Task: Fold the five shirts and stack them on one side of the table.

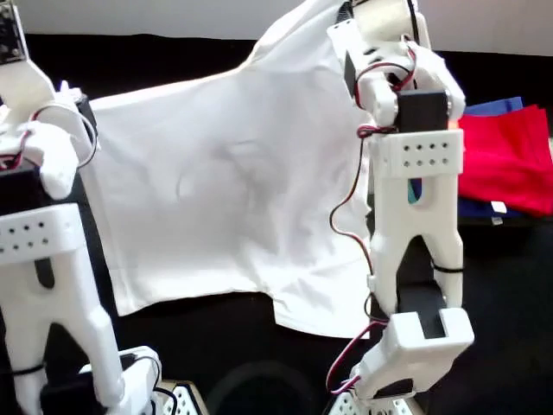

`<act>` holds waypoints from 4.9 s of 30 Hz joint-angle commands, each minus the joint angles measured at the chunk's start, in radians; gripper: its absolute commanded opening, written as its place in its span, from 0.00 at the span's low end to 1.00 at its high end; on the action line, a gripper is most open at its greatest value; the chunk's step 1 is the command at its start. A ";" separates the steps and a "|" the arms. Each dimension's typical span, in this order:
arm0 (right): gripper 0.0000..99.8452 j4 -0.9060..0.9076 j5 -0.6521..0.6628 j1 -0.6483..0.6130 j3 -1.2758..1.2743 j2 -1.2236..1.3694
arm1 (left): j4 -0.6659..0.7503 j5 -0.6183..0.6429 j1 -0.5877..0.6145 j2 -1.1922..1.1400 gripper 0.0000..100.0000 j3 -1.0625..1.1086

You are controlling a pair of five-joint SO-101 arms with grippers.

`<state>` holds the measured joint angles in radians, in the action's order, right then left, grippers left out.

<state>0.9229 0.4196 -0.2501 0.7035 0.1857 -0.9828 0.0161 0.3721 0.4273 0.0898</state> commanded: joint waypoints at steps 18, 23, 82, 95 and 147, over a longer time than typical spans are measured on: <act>0.01 -0.076 0.003 -0.005 -0.012 0.512 | -0.183 -0.043 -0.084 -1.076 0.01 -0.834; 0.01 0.038 0.003 -0.005 -0.002 0.519 | -0.351 -0.043 -0.081 -1.159 0.01 -0.934; 0.01 0.456 -0.031 0.070 -1.356 -0.748 | -0.453 -0.236 -0.056 -0.243 0.01 0.444; 0.01 0.369 -0.032 0.071 -1.529 -0.763 | -0.377 -0.236 -0.056 -0.245 0.02 0.510; 0.01 0.036 -0.143 0.033 -0.148 0.604 | -0.560 -0.169 -0.030 -1.581 0.01 -1.302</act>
<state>0.9705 0.2846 -0.2470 0.3920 0.7350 -1.5198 -0.1527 0.3184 -1.0641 -0.9597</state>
